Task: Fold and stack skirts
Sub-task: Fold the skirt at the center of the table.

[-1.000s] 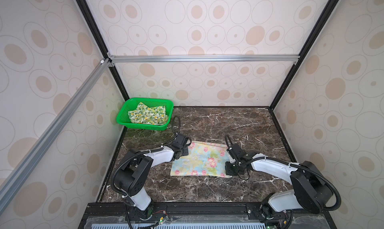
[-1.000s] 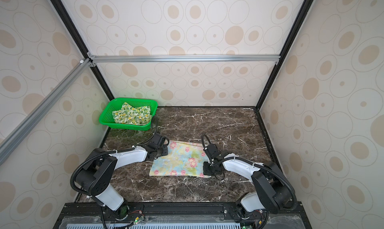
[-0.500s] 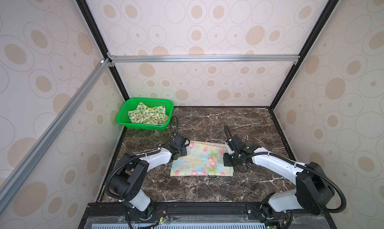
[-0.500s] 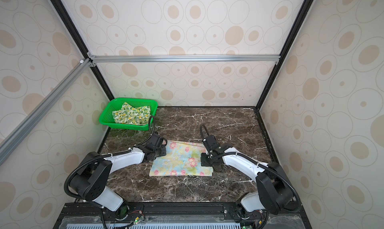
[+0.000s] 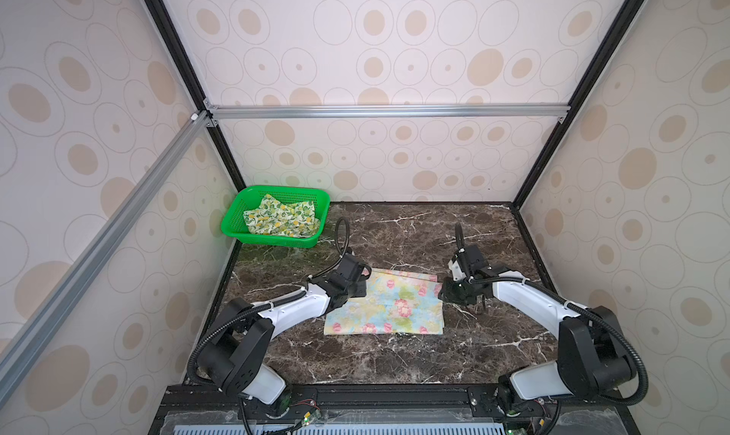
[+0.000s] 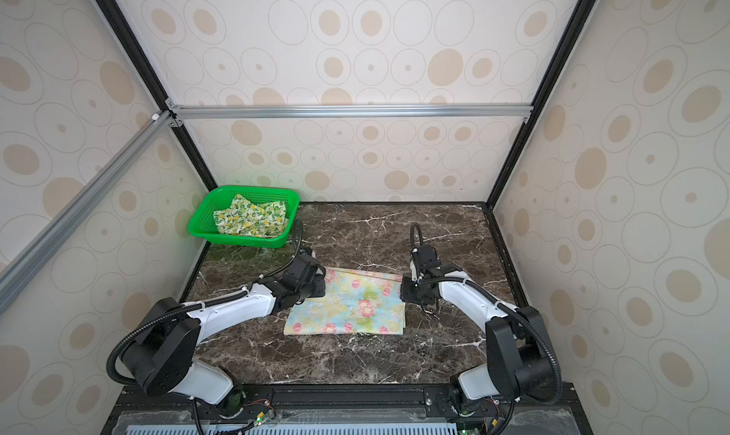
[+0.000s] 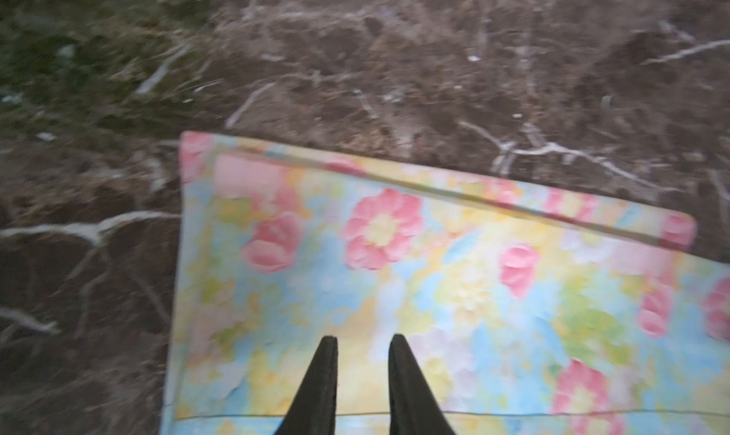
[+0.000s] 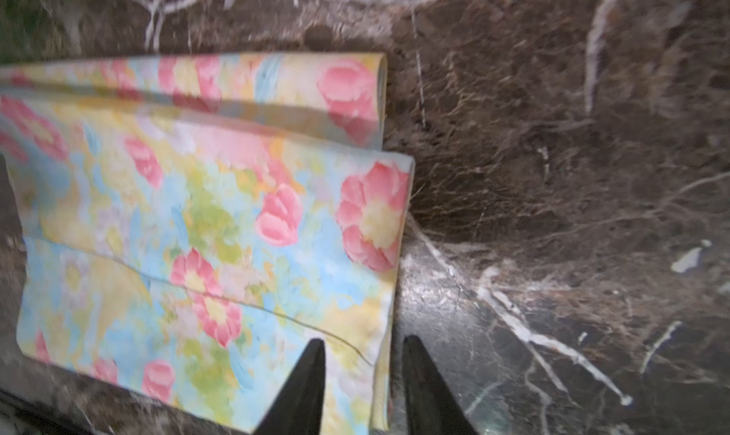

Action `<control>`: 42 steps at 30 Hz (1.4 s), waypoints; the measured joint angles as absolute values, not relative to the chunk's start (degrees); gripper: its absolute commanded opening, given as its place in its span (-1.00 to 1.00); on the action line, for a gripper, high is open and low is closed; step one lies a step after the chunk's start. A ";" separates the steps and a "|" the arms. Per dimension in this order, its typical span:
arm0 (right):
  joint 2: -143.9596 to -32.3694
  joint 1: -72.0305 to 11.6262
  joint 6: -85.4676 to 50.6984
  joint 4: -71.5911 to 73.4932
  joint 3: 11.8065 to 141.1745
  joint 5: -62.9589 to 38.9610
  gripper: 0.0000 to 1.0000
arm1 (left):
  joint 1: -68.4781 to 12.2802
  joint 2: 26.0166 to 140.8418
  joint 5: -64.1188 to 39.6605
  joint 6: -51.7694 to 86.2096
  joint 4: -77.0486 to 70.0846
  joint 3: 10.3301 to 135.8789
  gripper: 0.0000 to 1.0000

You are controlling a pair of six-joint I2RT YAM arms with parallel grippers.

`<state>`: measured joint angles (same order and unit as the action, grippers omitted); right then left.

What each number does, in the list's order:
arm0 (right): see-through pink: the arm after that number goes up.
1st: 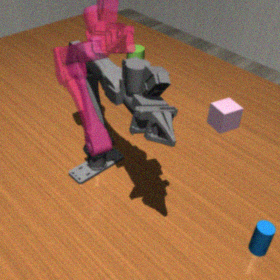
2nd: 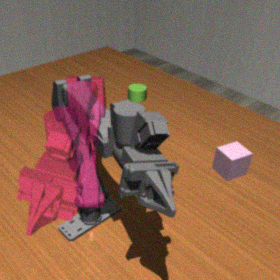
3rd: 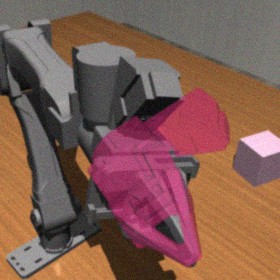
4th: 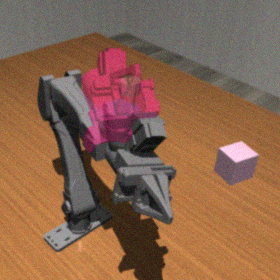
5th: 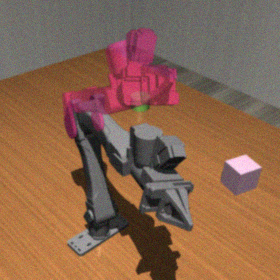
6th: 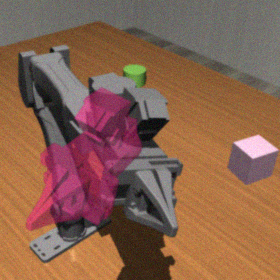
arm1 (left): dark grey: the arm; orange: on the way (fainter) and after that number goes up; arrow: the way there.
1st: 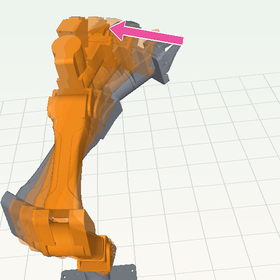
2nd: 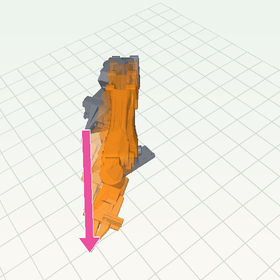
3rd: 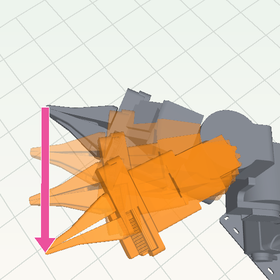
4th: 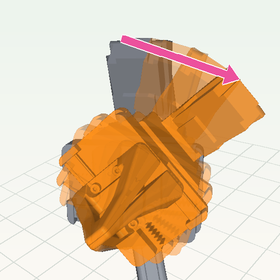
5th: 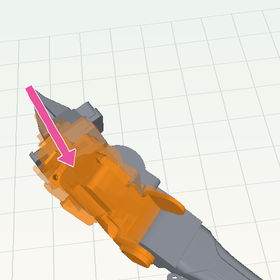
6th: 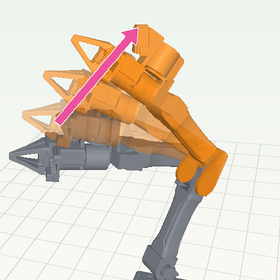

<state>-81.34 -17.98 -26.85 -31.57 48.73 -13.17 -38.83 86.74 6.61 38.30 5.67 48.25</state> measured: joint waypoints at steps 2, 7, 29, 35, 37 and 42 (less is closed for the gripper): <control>-80.64 -17.02 -26.74 -31.31 47.18 -15.35 -0.05 | -41.34 87.37 4.47 38.54 4.12 49.47 -0.55; -80.31 -14.68 -27.05 -29.74 43.33 -19.94 -0.01 | -46.94 94.50 -0.10 39.27 0.51 54.59 -0.60; -83.99 -13.23 -29.39 -18.98 37.65 -27.64 -0.14 | -54.83 113.21 -7.90 40.66 -1.76 66.32 -0.75; -86.02 -13.15 -30.50 -14.94 37.65 -29.76 -0.21 | -54.83 113.47 -8.08 40.71 -1.61 66.59 -0.78; -86.59 -13.13 -30.87 -13.56 37.56 -30.35 -0.22 | -54.83 113.49 -8.08 40.71 -1.61 66.59 -0.79; -87.13 -13.10 -31.75 -10.92 36.91 -31.24 -0.31 | -54.87 113.49 -8.08 40.71 -1.56 66.59 -0.80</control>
<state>-87.13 -13.10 -31.75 -10.92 36.91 -31.24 -54.87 113.49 -8.08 40.71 -1.56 66.59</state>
